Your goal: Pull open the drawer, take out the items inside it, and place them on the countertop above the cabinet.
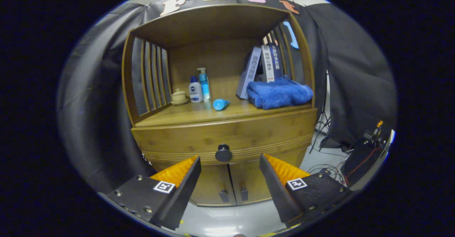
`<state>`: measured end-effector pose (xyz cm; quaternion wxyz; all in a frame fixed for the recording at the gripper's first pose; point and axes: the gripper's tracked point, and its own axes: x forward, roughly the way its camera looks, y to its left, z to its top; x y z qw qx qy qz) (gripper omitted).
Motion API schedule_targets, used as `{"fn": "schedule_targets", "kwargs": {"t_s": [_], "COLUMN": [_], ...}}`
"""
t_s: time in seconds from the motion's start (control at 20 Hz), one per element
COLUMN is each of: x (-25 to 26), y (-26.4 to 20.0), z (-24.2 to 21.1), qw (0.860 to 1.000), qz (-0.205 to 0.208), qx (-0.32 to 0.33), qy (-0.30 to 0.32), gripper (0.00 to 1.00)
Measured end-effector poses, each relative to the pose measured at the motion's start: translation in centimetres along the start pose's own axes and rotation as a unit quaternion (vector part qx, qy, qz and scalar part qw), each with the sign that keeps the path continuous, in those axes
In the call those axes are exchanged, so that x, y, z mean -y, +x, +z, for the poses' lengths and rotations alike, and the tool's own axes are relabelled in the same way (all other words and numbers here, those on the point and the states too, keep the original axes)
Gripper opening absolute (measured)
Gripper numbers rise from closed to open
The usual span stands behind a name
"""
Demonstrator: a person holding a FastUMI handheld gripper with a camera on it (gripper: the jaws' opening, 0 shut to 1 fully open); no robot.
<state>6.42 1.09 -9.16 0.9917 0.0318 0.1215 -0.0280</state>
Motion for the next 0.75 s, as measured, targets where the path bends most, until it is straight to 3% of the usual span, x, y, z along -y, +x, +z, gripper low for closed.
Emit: {"fn": "schedule_targets", "kwargs": {"t_s": [0.35,0.5,0.75], "x": [-1.4,-1.5,-2.7], "y": [-7.9,-11.0,-14.0], "z": [10.7,14.3,15.4], "qw": [0.997,0.994,0.994], "qz": [0.006,-0.007,-0.001], "qx": [0.075,0.099,0.102], "qy": [-0.003,-0.035,-0.042], "gripper": [0.99,0.99,0.99]}}
